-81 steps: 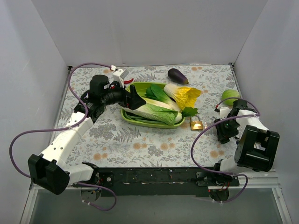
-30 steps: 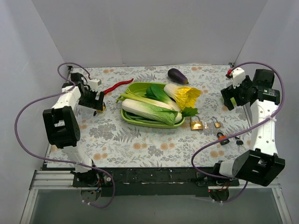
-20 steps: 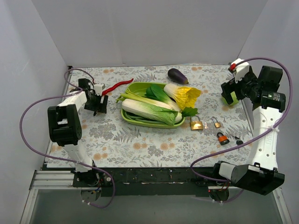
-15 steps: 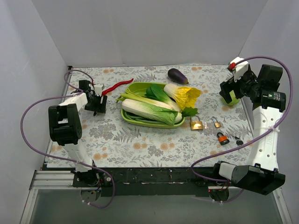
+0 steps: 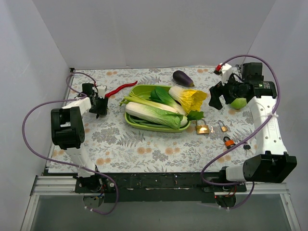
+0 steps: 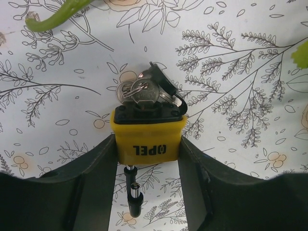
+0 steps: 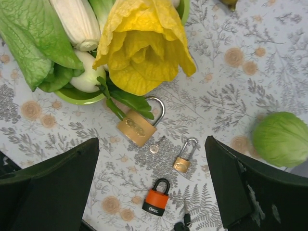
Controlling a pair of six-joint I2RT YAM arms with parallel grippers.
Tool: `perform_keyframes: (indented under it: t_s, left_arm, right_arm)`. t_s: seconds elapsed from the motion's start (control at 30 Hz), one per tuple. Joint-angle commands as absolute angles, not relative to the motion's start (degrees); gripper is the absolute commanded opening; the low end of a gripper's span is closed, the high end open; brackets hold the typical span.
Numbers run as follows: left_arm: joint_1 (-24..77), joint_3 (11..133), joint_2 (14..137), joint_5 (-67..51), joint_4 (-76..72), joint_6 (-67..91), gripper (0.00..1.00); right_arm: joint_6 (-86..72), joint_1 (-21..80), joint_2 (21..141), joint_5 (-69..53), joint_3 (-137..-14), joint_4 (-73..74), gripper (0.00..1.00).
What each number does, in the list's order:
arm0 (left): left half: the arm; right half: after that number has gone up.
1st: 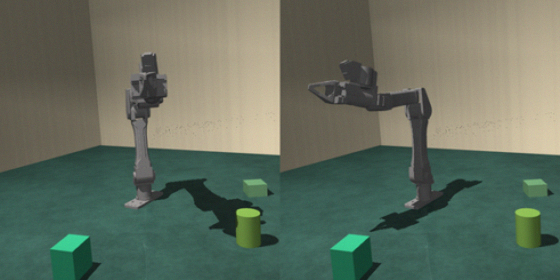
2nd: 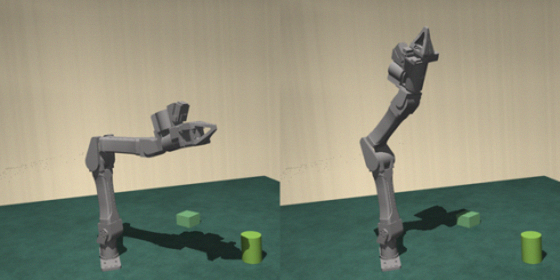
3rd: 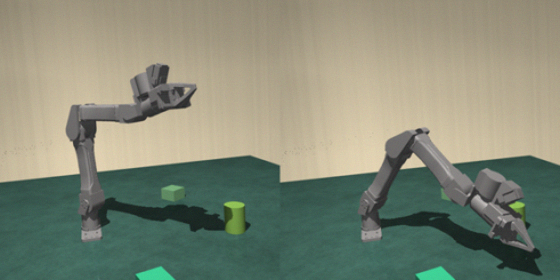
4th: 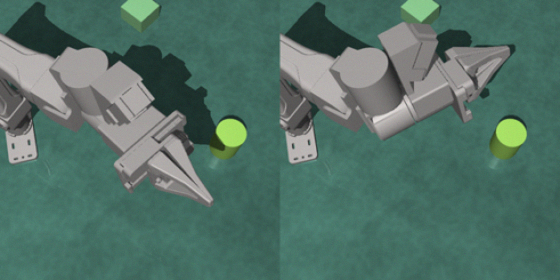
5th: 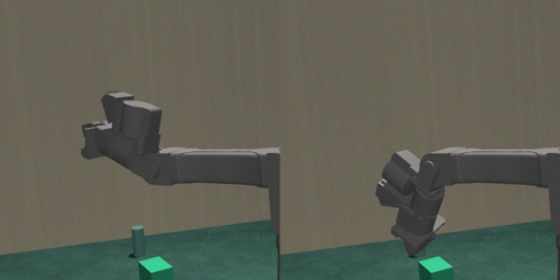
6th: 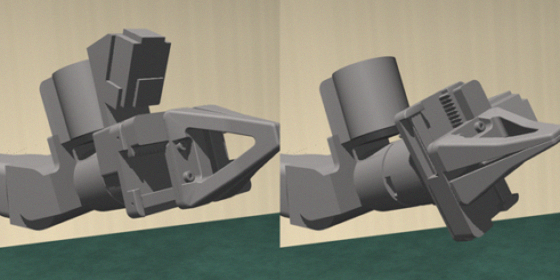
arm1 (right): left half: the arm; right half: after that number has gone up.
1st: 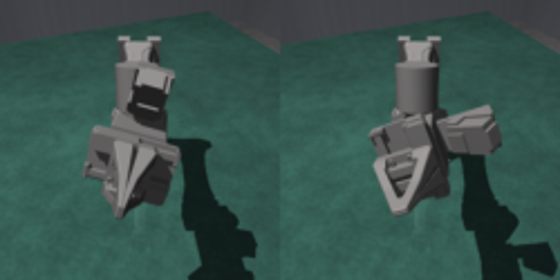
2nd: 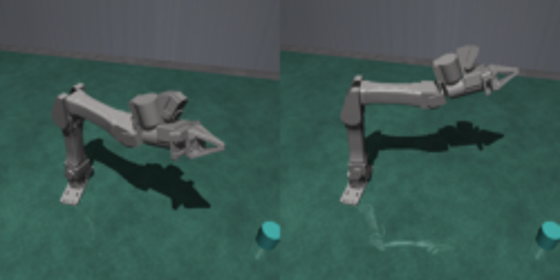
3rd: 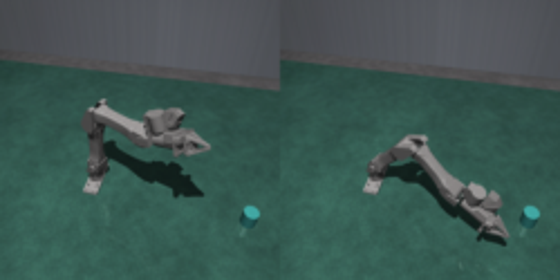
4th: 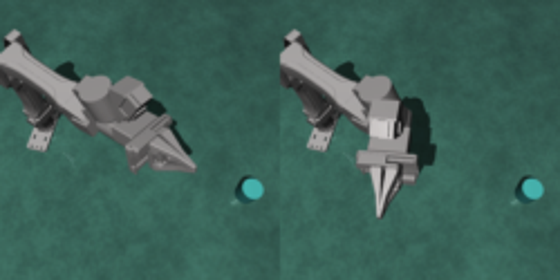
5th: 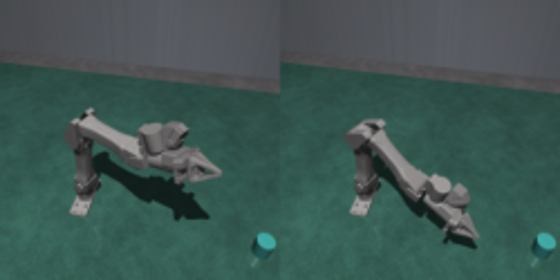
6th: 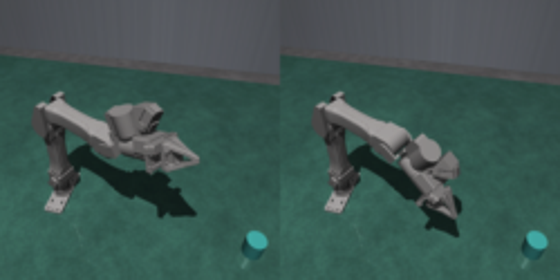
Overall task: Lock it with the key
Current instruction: Pick up the lock from the center of the board.
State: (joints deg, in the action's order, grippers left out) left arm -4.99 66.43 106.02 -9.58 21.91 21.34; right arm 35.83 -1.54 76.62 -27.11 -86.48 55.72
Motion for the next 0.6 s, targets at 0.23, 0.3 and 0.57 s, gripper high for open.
perform_keyframes:
  t_s: [0.23,0.3,0.57]
  left_arm:
    - [-4.75,74.25,95.19,-16.51,23.98,14.42,0.03]
    - [-4.75,79.96,93.7,-21.86,26.09,13.37,0.02]
    - [11.99,85.18,83.95,-28.66,32.97,1.26,0.0]
  right_arm:
    - [28.75,-0.88,84.98,-44.28,-98.7,68.64,0.91]
    - [27.69,-0.88,84.64,-47.54,-98.44,67.16,0.91]
    - [21.72,-0.88,84.29,-57.47,-97.83,63.72,0.91]
